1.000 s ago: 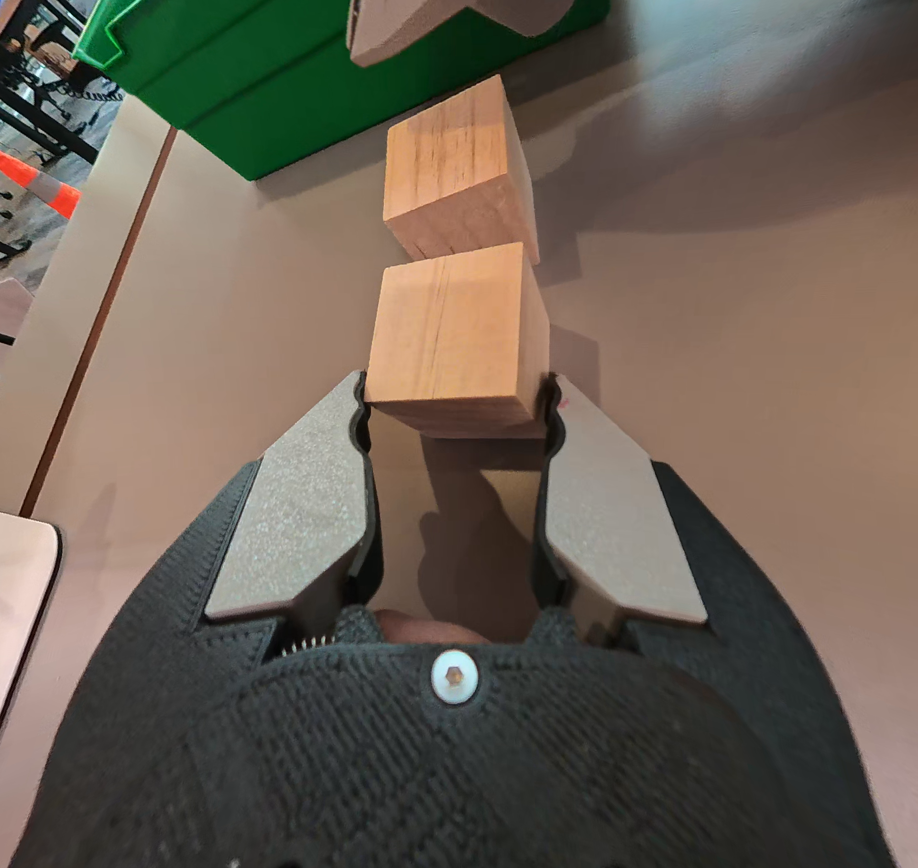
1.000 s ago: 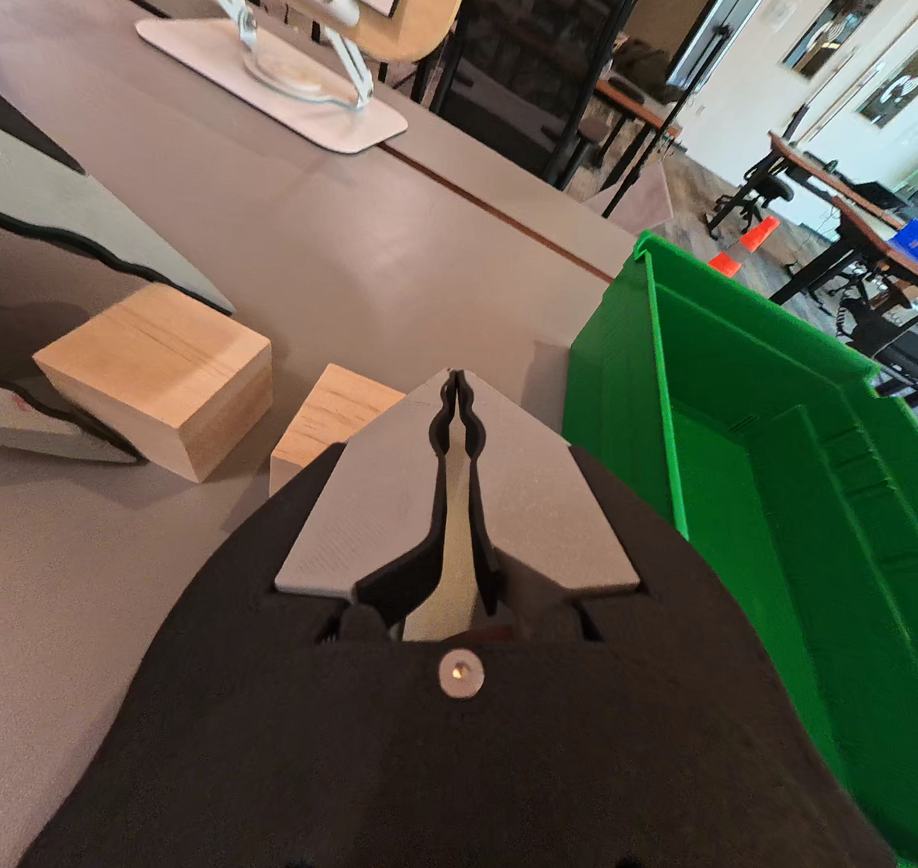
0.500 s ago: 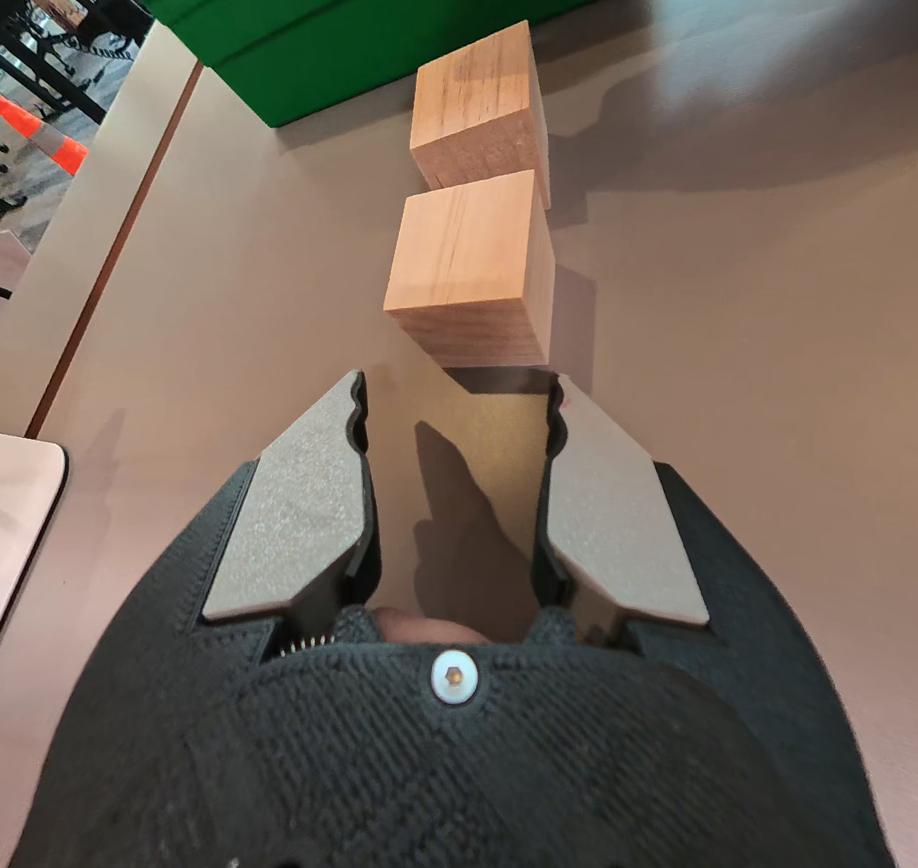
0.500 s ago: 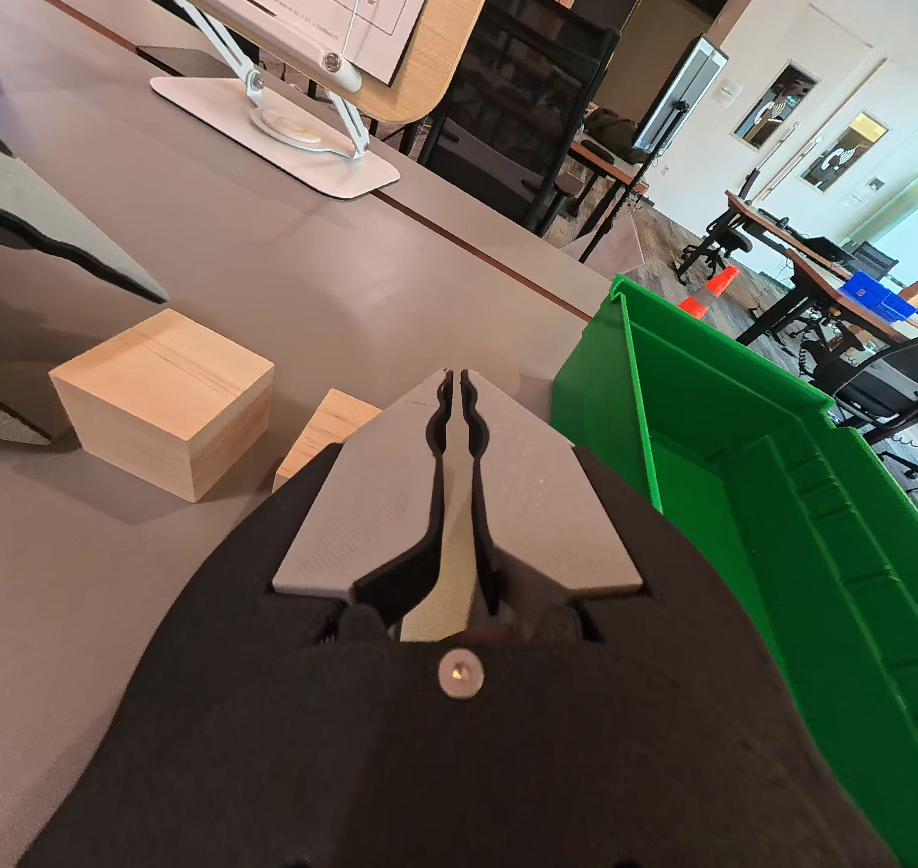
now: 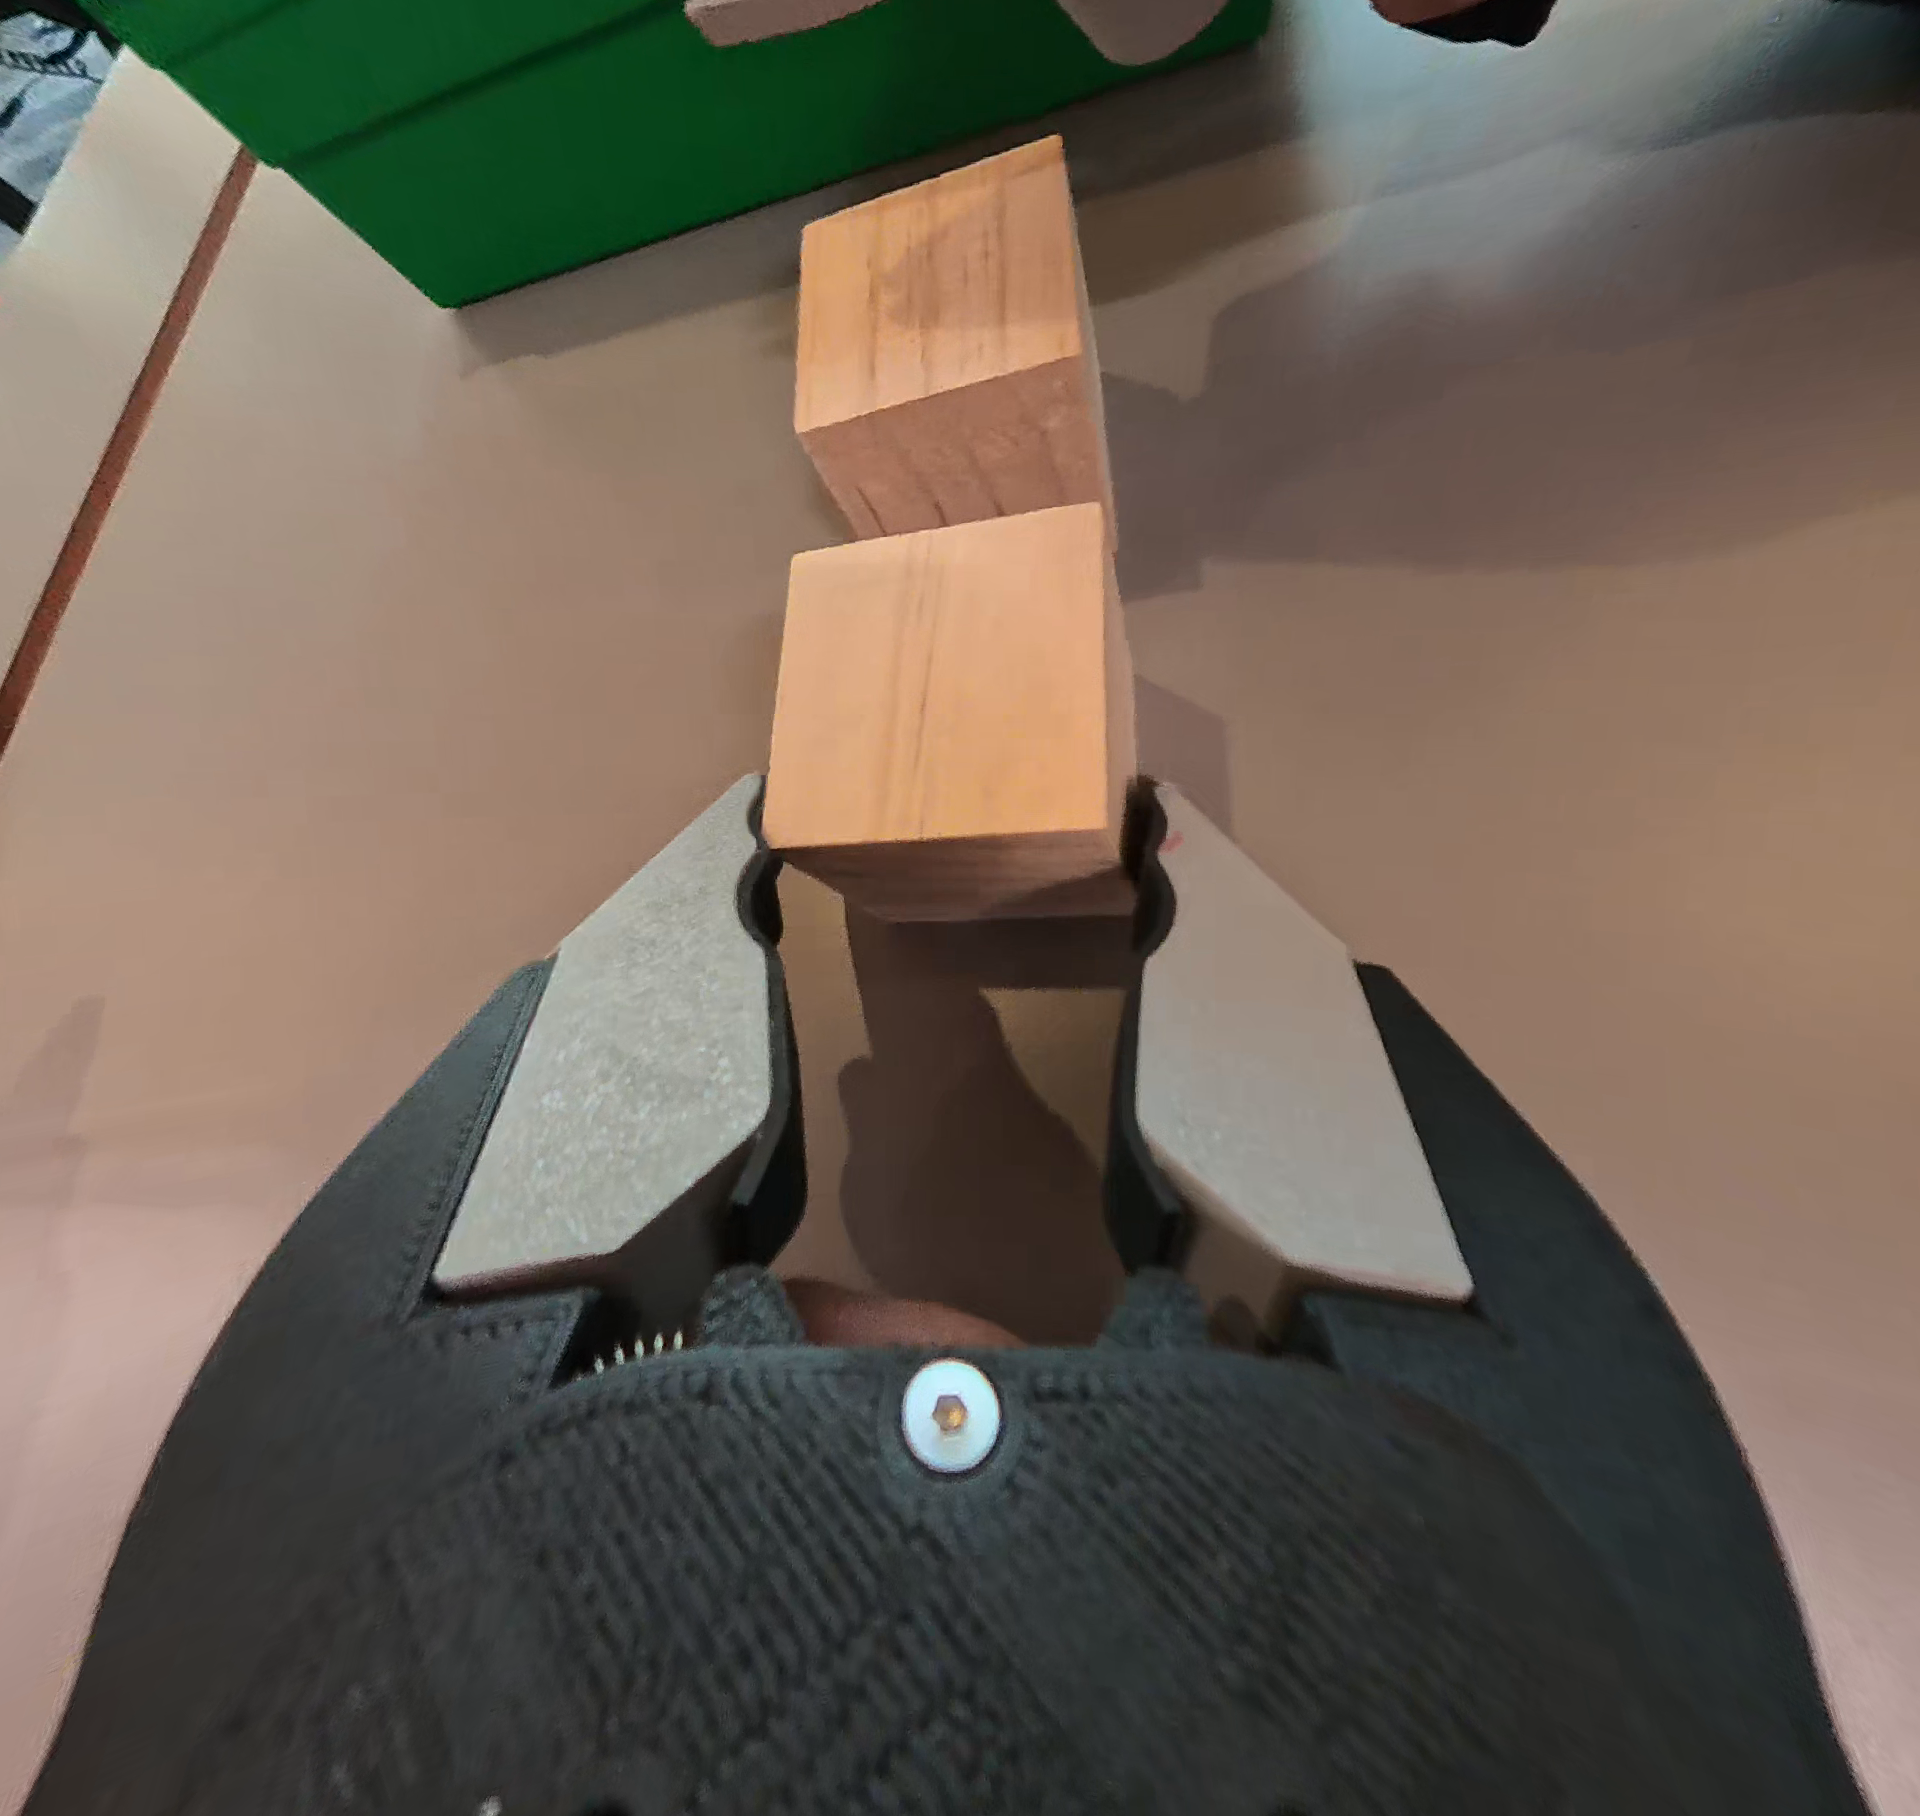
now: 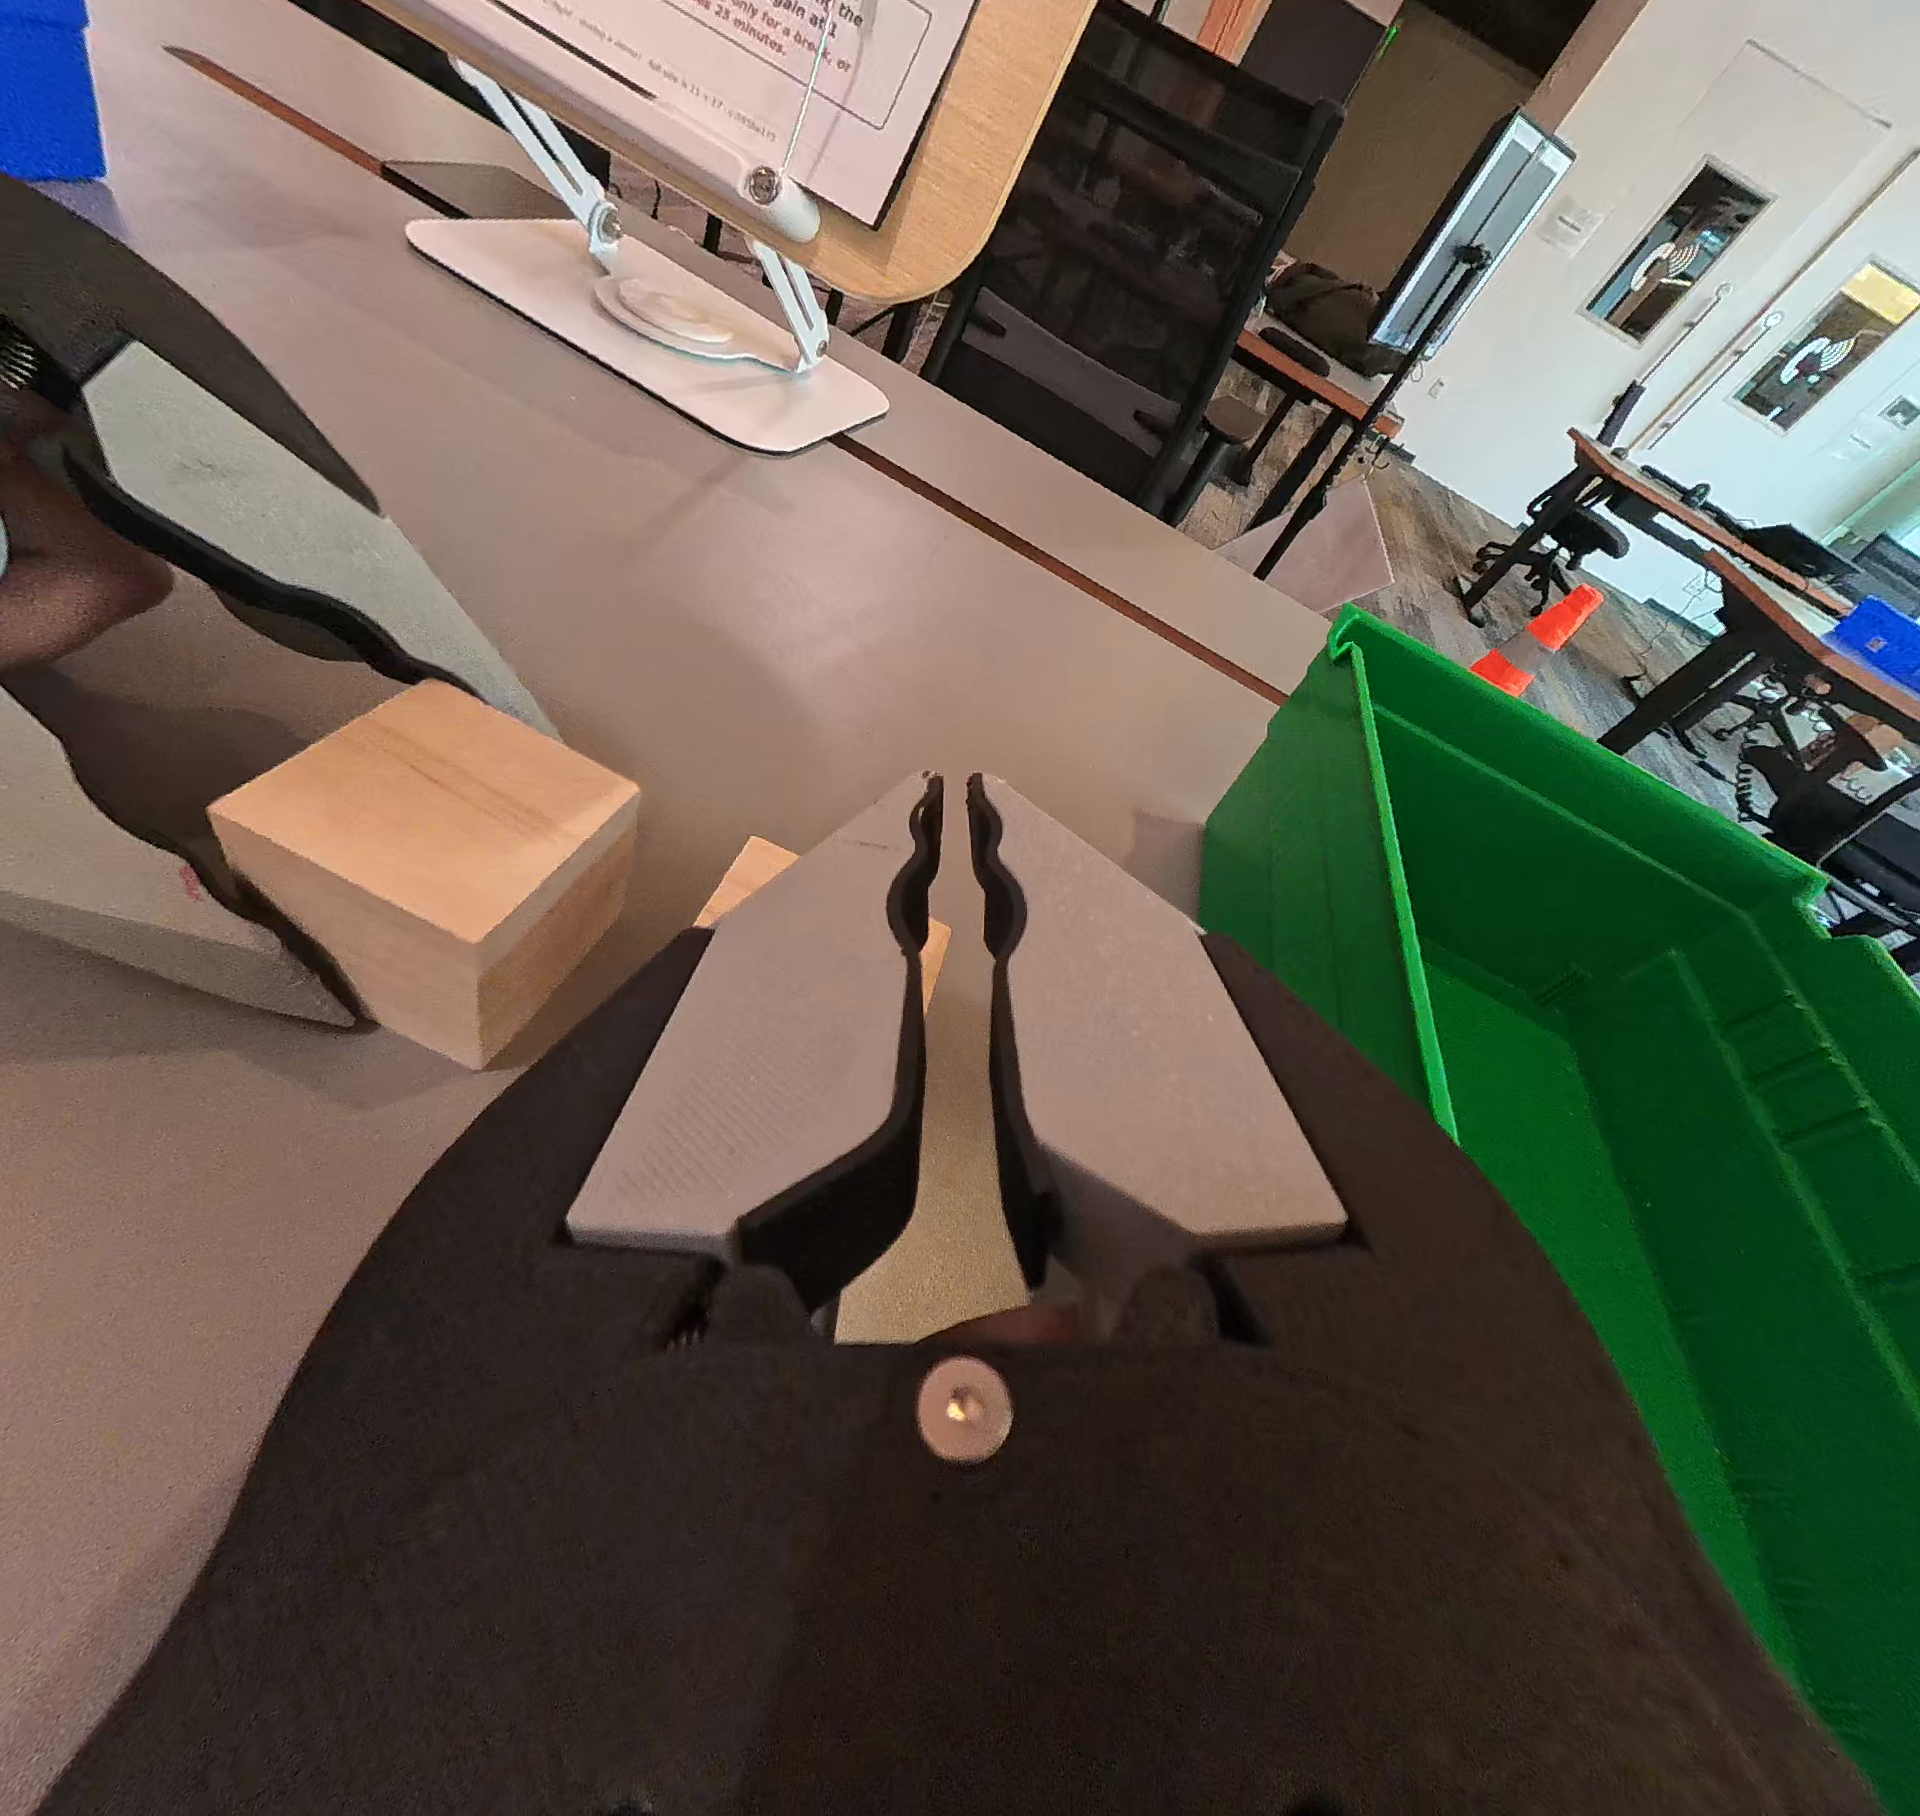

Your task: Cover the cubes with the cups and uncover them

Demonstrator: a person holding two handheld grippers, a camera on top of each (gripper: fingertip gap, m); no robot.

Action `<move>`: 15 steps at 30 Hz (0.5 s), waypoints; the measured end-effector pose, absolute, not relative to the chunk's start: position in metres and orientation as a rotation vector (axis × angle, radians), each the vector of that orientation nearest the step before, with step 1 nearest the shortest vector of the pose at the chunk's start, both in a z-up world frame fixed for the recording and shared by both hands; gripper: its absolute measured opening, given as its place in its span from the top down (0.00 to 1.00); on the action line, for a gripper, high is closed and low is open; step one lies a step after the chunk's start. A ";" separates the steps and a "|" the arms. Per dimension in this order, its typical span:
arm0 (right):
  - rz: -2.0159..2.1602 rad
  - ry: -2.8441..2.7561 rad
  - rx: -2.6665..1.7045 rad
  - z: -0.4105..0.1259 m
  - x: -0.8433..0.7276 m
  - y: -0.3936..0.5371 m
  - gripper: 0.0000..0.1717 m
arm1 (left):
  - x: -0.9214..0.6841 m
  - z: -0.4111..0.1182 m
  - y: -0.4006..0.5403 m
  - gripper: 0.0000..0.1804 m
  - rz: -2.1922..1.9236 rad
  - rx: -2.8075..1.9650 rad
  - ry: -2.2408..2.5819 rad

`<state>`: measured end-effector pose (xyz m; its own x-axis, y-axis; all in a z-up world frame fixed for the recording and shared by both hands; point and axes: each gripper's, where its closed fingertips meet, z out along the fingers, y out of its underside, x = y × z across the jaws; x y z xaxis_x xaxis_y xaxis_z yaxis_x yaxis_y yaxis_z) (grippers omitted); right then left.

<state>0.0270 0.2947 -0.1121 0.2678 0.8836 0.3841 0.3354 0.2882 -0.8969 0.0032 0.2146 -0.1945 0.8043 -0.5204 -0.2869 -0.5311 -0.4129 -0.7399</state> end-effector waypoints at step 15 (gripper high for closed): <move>0.543 -1.318 -1.286 -0.117 0.026 0.295 0.99 | -0.017 -0.193 0.188 0.62 0.050 -2.073 0.776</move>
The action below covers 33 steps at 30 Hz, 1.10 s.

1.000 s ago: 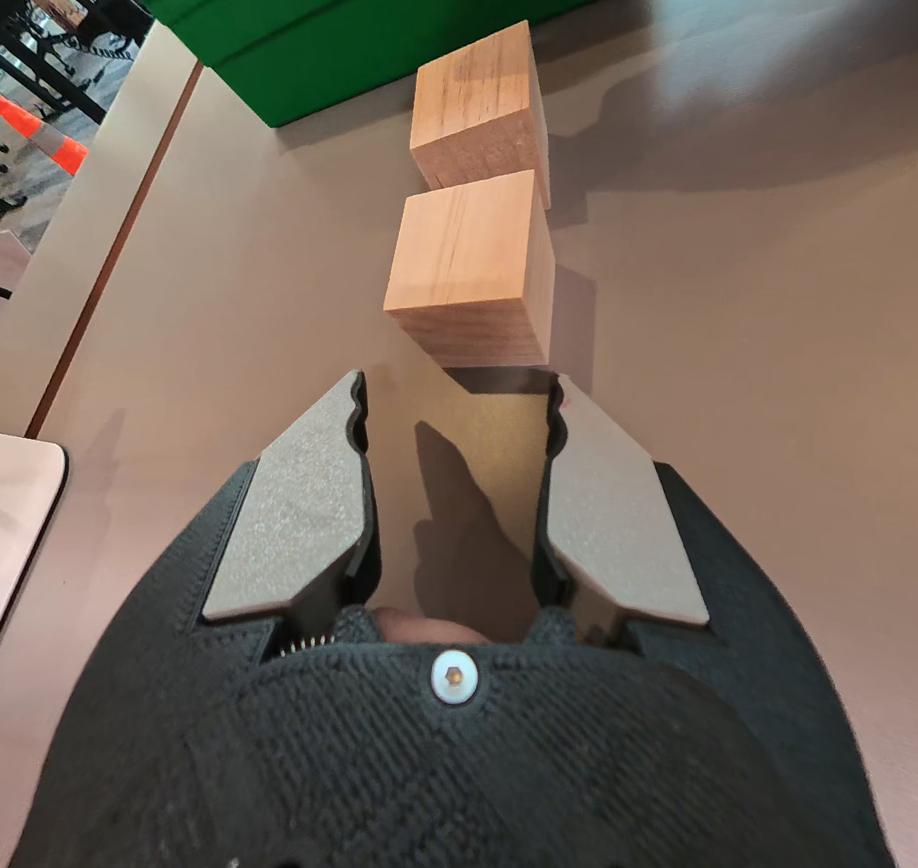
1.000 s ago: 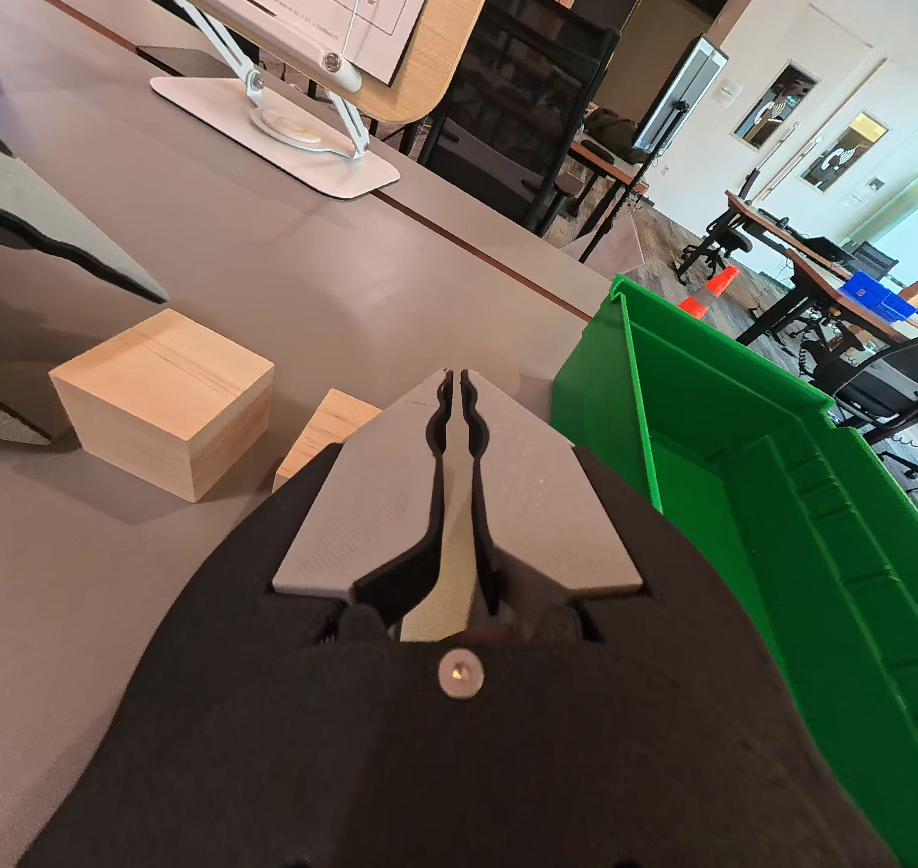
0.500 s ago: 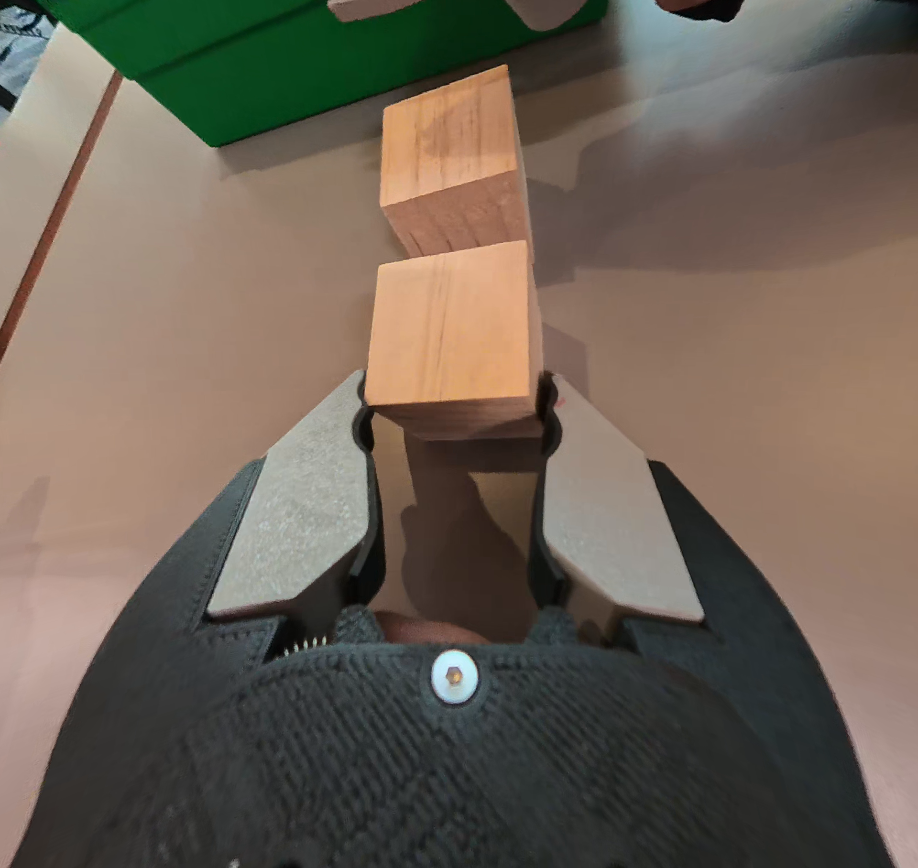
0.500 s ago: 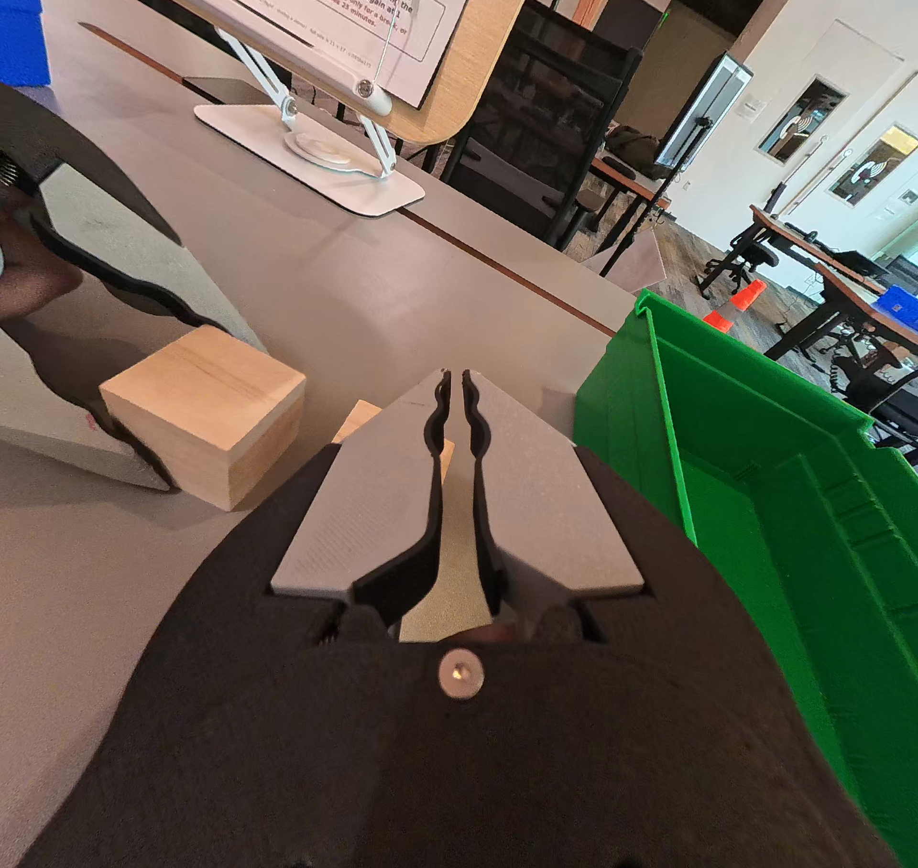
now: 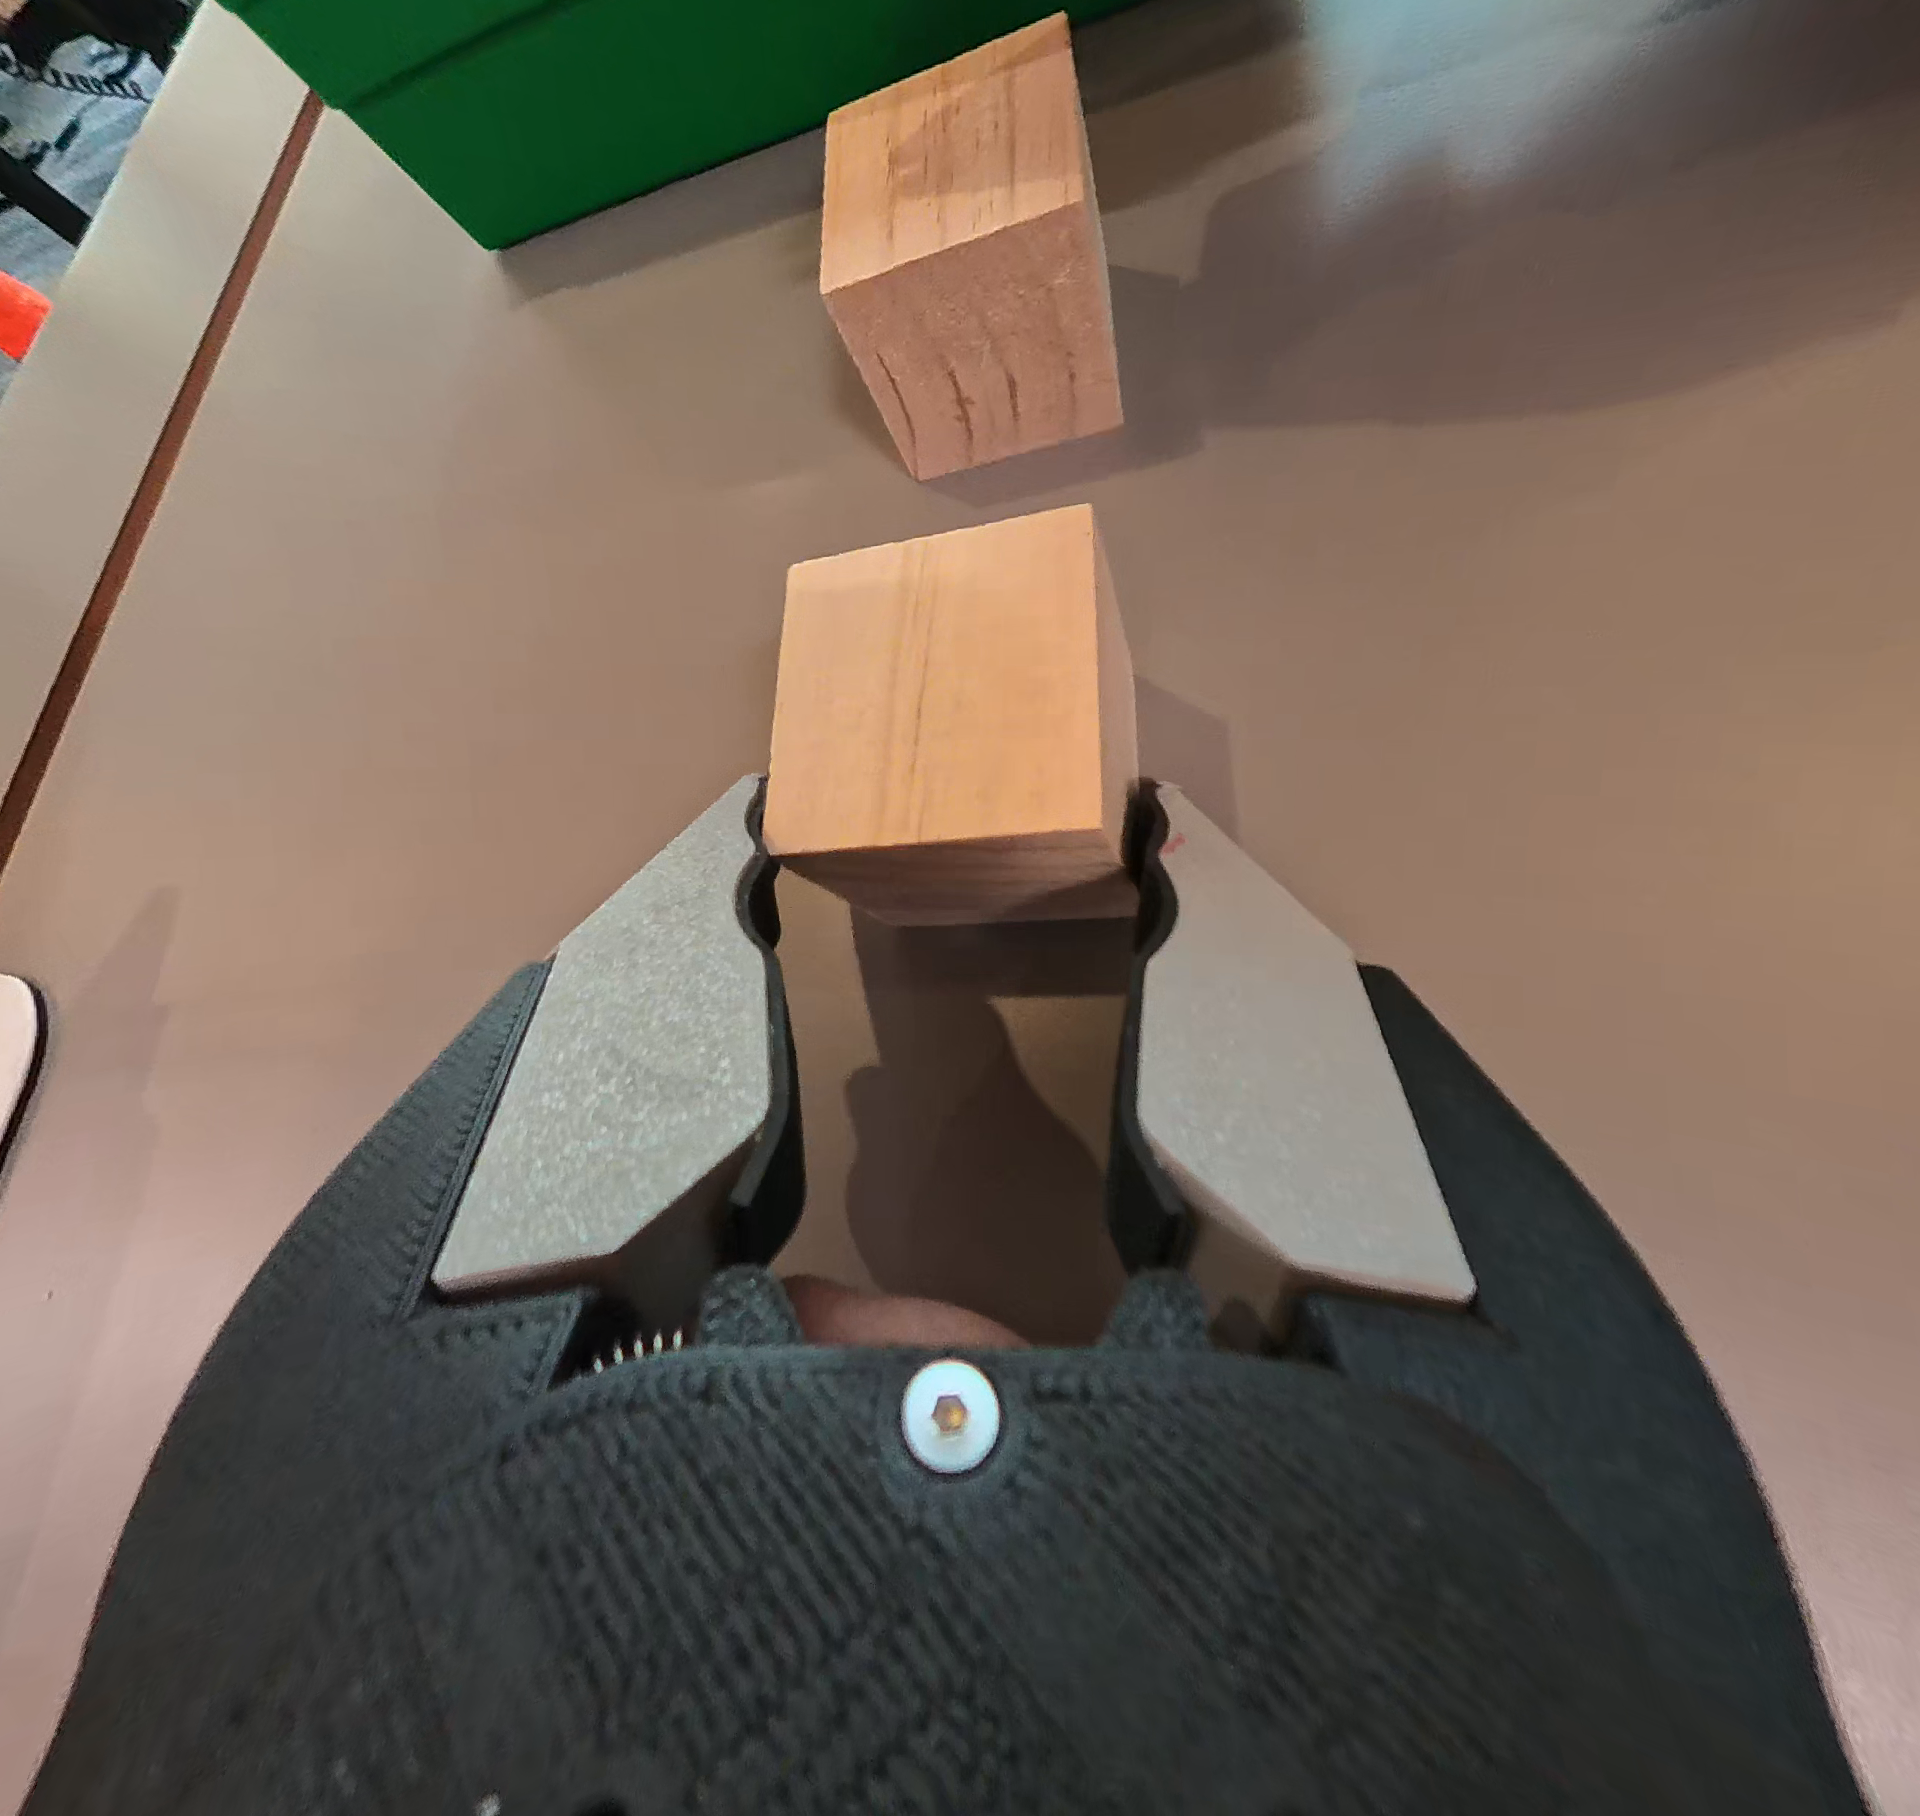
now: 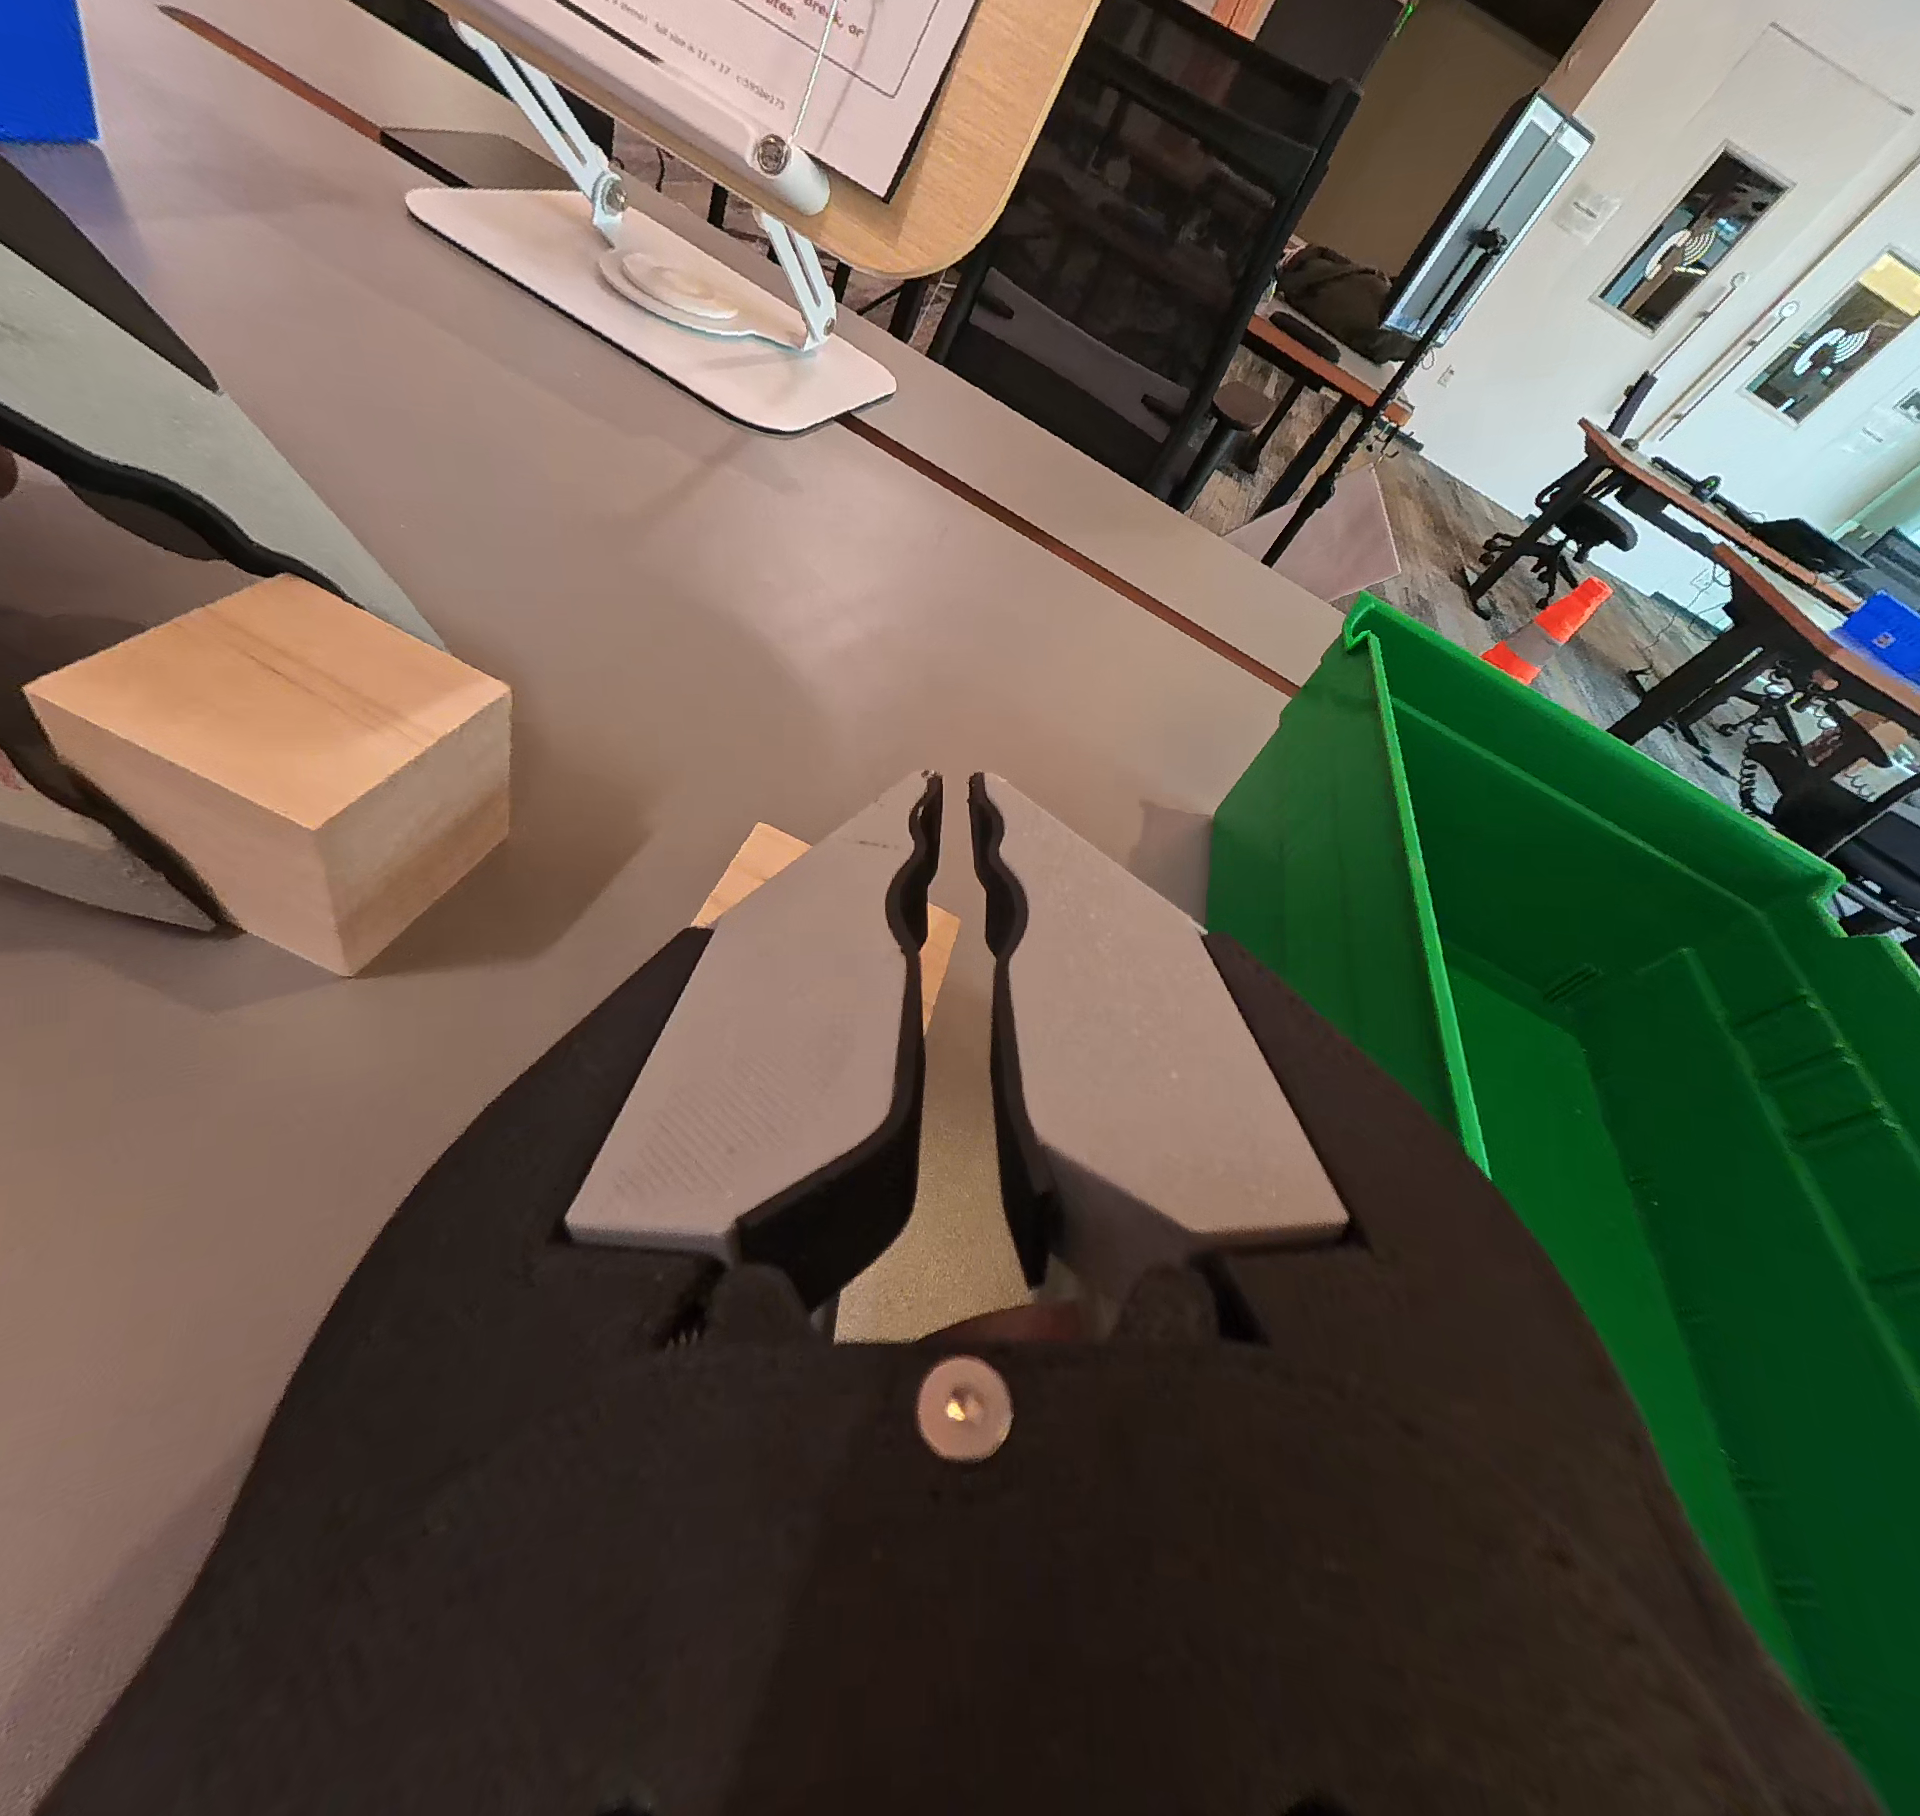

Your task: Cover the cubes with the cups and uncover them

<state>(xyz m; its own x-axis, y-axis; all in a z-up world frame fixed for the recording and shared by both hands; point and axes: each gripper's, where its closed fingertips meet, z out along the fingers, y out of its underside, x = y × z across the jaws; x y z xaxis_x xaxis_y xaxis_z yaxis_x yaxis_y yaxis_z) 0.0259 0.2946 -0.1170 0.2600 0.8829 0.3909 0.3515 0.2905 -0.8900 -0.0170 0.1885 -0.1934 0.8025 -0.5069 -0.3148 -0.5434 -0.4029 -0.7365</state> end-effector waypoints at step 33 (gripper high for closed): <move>0.608 -1.318 -1.206 -0.103 0.026 0.276 0.98 | -0.164 -0.038 -0.025 0.58 0.357 -2.013 0.227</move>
